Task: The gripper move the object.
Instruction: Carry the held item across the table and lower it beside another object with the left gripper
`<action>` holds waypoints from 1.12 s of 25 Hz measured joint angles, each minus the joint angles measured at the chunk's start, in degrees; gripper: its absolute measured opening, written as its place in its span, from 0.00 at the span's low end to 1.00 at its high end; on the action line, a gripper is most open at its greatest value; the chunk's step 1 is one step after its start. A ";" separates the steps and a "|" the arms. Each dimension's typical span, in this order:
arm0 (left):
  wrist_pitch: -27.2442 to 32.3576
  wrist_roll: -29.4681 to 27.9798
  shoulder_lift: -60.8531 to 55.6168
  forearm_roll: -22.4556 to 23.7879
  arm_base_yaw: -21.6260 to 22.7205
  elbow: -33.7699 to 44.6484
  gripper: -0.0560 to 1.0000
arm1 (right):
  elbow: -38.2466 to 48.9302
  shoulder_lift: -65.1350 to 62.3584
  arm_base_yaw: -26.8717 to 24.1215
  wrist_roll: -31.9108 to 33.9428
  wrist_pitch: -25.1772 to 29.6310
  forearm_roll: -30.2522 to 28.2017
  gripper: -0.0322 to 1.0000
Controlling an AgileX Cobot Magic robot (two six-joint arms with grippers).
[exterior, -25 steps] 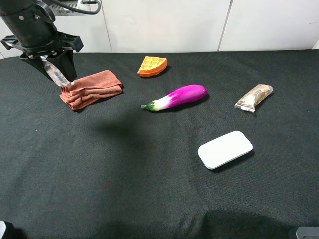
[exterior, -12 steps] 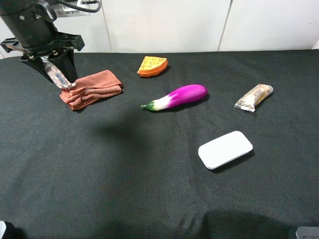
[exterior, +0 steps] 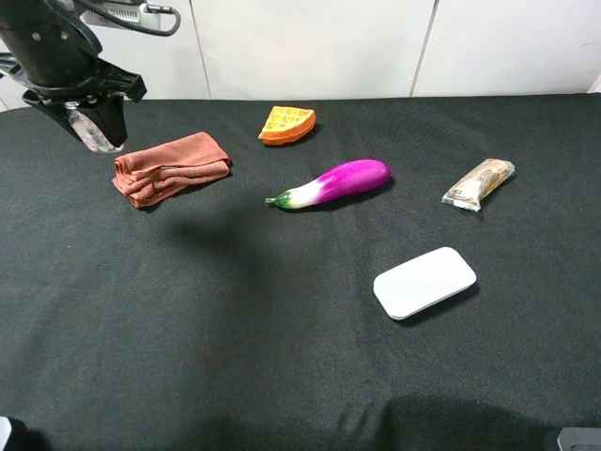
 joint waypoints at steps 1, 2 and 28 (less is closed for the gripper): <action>-0.05 -0.16 0.64 0.17 0.00 -0.13 0.52 | 0.00 0.00 0.00 0.00 0.00 0.00 0.70; -0.17 -0.21 1.39 0.18 0.00 -0.19 0.52 | 0.00 0.00 0.00 0.00 0.00 0.00 0.70; -2.80 1.34 18.18 -2.64 -5.17 -10.71 0.52 | 0.00 0.00 0.00 0.00 0.00 0.00 0.70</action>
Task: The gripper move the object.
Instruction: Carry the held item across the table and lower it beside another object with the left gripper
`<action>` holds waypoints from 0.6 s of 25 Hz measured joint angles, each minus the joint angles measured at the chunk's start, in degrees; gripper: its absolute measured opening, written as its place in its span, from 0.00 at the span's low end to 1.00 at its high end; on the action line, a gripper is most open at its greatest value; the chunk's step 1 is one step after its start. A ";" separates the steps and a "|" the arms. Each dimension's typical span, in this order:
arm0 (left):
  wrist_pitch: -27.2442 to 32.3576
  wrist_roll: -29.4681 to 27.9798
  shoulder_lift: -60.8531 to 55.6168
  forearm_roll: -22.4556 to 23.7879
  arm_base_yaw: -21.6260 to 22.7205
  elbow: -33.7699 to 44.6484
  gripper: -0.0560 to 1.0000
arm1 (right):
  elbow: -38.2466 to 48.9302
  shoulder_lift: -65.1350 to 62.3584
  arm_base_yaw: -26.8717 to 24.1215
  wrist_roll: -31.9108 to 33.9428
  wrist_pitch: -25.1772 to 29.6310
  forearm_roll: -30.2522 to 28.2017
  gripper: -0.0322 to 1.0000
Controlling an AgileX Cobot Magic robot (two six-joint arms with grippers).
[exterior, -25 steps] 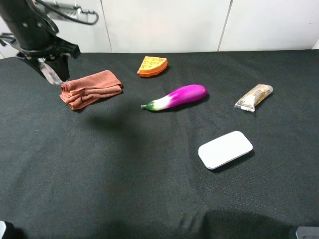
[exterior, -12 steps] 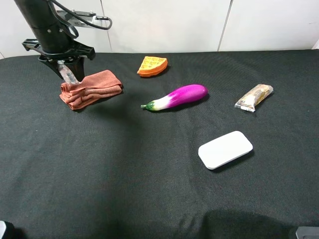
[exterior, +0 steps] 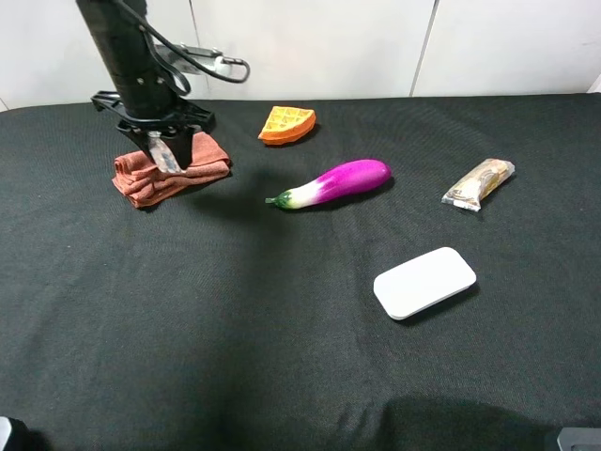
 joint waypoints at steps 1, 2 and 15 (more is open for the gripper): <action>-0.15 0.04 0.31 0.00 -0.42 -0.11 0.52 | 0.00 0.00 0.00 0.00 0.00 0.00 0.70; -0.29 0.04 0.74 0.00 -0.89 -0.11 0.52 | 0.00 0.00 0.00 0.00 0.00 0.00 0.70; -2.33 0.04 4.87 0.00 -3.29 -0.16 0.52 | 0.00 0.00 0.00 0.00 0.00 0.00 0.70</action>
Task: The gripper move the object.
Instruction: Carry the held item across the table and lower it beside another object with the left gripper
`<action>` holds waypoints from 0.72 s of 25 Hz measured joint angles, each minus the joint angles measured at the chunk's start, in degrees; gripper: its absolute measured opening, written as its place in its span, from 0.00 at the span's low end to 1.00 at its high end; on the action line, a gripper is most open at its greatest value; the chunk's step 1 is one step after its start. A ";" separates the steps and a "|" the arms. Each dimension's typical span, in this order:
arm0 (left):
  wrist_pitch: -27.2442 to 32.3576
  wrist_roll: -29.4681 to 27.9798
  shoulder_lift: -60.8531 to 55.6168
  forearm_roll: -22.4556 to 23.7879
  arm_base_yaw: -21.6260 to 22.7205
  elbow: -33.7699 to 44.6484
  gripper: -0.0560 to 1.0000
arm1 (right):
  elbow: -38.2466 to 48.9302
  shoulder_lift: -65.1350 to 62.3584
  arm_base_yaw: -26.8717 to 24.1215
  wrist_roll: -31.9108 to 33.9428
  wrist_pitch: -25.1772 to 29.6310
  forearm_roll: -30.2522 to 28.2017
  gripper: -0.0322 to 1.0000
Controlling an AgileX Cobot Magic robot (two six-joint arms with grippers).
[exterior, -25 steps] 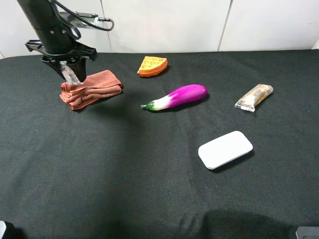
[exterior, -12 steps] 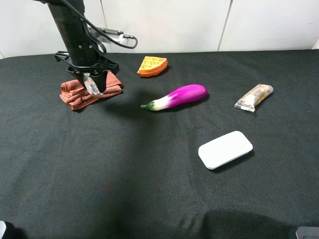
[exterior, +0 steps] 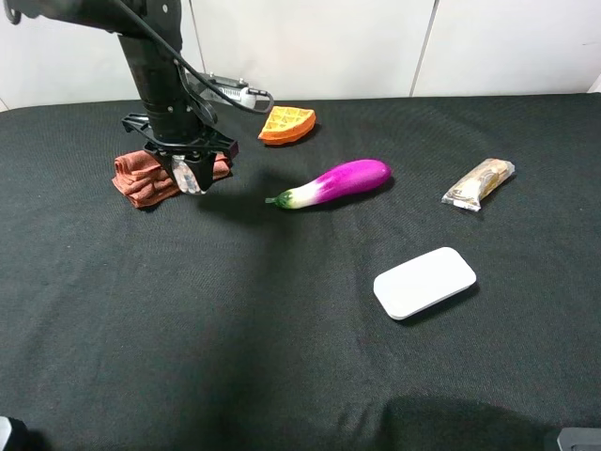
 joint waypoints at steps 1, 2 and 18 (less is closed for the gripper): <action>0.00 0.00 0.32 0.00 0.00 0.00 0.52 | 0.00 0.00 0.00 0.00 0.00 0.00 0.70; 0.00 0.00 0.61 0.00 0.00 0.00 0.52 | 0.00 0.00 0.00 0.00 0.00 0.00 0.70; -0.67 0.37 3.14 0.00 0.00 0.00 0.52 | 0.00 0.00 0.00 0.00 0.00 0.00 0.70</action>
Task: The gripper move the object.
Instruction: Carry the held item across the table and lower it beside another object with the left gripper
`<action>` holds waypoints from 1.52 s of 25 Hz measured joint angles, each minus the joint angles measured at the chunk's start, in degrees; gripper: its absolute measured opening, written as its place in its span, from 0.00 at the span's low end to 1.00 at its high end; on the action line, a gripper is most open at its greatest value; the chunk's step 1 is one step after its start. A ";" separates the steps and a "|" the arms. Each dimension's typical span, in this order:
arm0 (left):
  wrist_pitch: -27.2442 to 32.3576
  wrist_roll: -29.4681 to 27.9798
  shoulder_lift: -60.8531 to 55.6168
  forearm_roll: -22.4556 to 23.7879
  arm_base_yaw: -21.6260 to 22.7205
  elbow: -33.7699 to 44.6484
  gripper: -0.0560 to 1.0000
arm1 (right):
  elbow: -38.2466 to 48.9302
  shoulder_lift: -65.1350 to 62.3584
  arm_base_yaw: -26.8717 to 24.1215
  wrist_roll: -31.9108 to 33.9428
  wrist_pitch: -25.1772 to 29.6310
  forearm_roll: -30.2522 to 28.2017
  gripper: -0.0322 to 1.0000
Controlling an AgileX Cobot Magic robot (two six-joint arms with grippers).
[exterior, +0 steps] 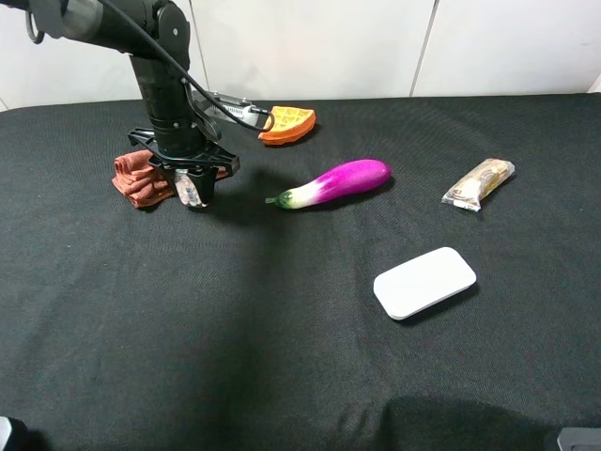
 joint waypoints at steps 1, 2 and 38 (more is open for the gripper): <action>0.00 0.08 0.00 0.00 0.00 0.00 0.52 | 0.00 0.00 0.00 0.00 0.00 0.00 0.70; 0.00 0.08 0.00 0.00 0.00 0.00 0.52 | 0.00 0.00 0.00 0.00 0.00 0.00 0.70; -1.48 0.48 0.06 -0.70 0.00 0.00 0.57 | 0.00 0.00 0.00 0.00 0.00 0.05 0.70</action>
